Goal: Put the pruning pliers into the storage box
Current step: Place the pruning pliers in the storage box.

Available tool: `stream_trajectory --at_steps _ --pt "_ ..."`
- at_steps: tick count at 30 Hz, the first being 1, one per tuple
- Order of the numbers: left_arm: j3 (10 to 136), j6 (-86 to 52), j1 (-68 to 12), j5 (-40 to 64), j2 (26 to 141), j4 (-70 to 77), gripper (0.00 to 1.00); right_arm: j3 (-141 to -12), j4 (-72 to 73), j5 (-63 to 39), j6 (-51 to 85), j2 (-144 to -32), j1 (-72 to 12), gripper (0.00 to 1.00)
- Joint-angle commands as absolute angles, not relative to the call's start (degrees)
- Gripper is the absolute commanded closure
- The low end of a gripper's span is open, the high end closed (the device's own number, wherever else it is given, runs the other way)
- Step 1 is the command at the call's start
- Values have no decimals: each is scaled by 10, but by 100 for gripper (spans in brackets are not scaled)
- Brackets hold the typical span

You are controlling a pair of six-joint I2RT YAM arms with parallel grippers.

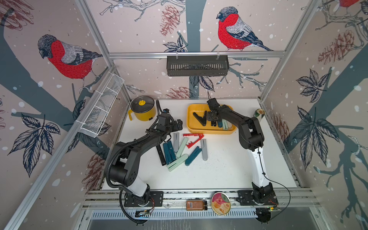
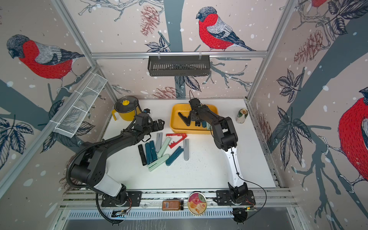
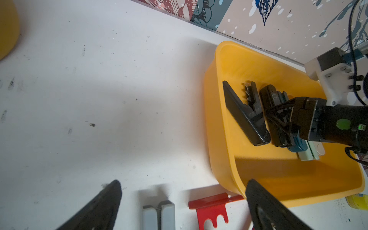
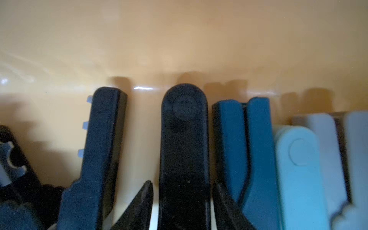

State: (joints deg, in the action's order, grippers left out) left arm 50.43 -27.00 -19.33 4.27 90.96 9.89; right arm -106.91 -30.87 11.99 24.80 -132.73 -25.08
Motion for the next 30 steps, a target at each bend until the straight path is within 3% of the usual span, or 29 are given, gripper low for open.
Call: stream_trajectory --at_steps 1,12,30 --pt "504 -266 -193 44 906 103 2 -1069 -313 130 259 -1310 -252 49" --pt "508 -267 -193 49 908 105 2 -1068 -313 147 254 -1299 -264 56" --pt "508 -268 -193 57 910 105 2 -1094 -342 234 237 -1328 -266 61"
